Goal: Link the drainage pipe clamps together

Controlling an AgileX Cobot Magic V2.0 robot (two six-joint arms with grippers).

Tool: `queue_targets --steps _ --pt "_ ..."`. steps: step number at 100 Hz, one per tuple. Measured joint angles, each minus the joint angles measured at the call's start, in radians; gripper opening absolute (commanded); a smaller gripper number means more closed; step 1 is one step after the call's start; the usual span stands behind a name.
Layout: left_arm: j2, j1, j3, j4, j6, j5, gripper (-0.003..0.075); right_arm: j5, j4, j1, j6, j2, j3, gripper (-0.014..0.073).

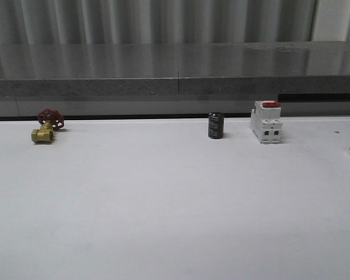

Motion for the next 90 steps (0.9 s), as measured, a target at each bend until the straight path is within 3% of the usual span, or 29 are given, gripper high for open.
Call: queue_targets --steps 10,29,46,61,90 --pt "0.034 0.000 0.000 0.000 0.000 -0.010 0.0560 0.000 0.000 0.000 0.000 0.000 0.000 -0.0067" --pt "0.121 0.000 -0.023 0.005 0.000 -0.026 0.0561 0.000 0.000 0.000 0.000 0.000 0.000 -0.0067" --pt "0.278 0.026 -0.137 0.017 0.000 0.000 0.0561 0.000 0.000 0.000 0.000 0.000 0.000 -0.0067" --pt "0.432 0.106 -0.253 0.019 0.040 0.008 0.0561 0.000 0.000 0.000 0.000 0.000 0.000 -0.0067" --pt "0.708 0.271 -0.403 -0.100 0.258 0.029 0.0559 0.000 0.000 0.000 0.000 0.000 0.000 -0.0067"
